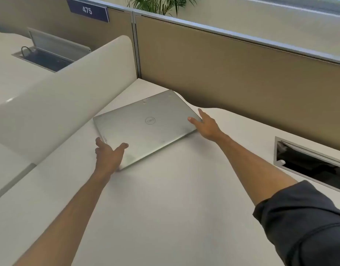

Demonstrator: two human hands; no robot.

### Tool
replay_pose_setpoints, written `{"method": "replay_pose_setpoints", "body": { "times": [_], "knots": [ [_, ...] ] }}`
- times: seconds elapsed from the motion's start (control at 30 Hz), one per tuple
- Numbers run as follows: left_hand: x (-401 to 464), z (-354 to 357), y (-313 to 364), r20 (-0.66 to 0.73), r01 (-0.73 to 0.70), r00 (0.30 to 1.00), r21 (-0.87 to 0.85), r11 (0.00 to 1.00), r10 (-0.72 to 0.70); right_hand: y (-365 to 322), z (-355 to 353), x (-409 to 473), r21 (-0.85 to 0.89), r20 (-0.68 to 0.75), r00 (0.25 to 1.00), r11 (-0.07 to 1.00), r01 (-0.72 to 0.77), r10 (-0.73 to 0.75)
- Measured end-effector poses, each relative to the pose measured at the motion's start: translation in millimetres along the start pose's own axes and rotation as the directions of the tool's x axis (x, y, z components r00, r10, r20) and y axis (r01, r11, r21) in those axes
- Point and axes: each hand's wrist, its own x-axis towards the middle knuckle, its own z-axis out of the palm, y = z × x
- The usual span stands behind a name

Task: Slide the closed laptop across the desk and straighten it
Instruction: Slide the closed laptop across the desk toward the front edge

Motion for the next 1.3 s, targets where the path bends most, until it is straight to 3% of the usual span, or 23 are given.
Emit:
{"method": "replay_pose_setpoints", "body": {
  "times": [0.23,0.47,0.6,0.7,1.0,1.3],
  "knots": [
    [26.5,3.3,5.6,0.041,0.044,0.998,-0.045,0.998,-0.042,-8.1,5.0,33.9,-0.106,0.024,0.997,0.991,-0.076,0.079],
    [39.1,9.0,12.1,-0.050,0.082,0.995,-0.012,0.997,-0.082,-1.1,14.6,61.1,-0.215,-0.104,0.993,0.974,-0.069,0.047],
    [40.0,15.0,9.4,-0.124,0.159,0.978,-0.086,0.984,-0.169,-1.5,20.0,70.7,-0.072,-0.202,0.968,0.984,-0.165,0.148],
    [41.2,19.8,4.5,-0.185,0.182,0.962,-0.126,0.975,-0.203,-0.1,23.2,75.3,0.019,-0.177,0.955,0.971,-0.240,0.239],
    [22.3,31.1,-16.8,-0.252,0.185,0.927,-0.337,0.923,-0.277,10.6,17.4,66.0,-0.086,-0.066,0.954,0.950,-0.299,0.294],
    [-13.8,37.0,-30.1,-0.235,0.183,0.927,-0.401,0.897,-0.294,37.9,4.1,27.3,0.067,-0.041,0.950,0.950,-0.305,0.308]
  ]
}}
